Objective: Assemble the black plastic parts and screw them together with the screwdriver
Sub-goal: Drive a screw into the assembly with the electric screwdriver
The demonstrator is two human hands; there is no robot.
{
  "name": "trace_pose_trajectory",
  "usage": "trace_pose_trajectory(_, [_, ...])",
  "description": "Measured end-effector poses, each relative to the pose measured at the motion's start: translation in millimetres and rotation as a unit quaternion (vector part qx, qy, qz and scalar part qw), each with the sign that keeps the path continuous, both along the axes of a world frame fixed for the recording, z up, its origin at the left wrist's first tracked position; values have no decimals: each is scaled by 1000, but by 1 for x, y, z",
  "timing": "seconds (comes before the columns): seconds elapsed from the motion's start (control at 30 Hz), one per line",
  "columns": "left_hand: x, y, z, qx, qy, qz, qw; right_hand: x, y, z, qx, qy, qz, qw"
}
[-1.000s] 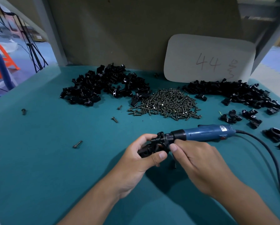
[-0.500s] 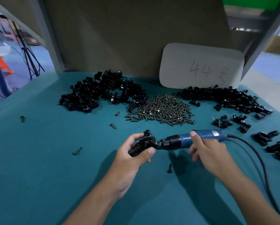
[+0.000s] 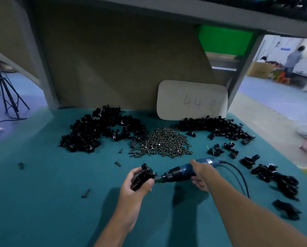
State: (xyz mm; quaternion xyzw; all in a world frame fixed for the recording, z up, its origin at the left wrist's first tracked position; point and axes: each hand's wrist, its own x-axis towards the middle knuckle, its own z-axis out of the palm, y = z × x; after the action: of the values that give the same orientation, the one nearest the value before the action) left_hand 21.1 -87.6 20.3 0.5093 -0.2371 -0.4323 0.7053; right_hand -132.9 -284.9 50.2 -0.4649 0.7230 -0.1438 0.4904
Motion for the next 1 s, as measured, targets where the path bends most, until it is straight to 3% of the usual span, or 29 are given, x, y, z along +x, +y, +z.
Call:
trace_pose_trajectory(0.07, [1,2,1,-8,-5,0,1000,3,1,1,5,-127,-48,991])
trace_pose_trajectory(0.17, [5,1,-1,-2,-13,4,1000,0,4,1,-40,-321,-103,941])
trace_pose_trajectory(0.33, [9,-4,-8,7,-2,16,1000,-11,8,28,-119,-425,-169,881])
trace_pose_trajectory(0.4, [8,-7,-11,13,-5,10,1000,-16,9,42,-123,-518,-146,833])
trace_pose_trajectory(0.5, [4,-10,-14,25,-37,1,999,-16,10,52,-136,-659,-127,729])
trace_pose_trajectory(0.57, [2,-10,-14,28,-67,1,997,-12,13,53,-139,-697,-129,691])
trace_pose_trajectory(0.7, [0,-10,-15,28,-118,-5,993,-3,18,45,-127,-732,-142,655])
trace_pose_trajectory(1.0, [-2,-13,-22,20,-157,-24,987,0,25,32,-157,-728,-138,653])
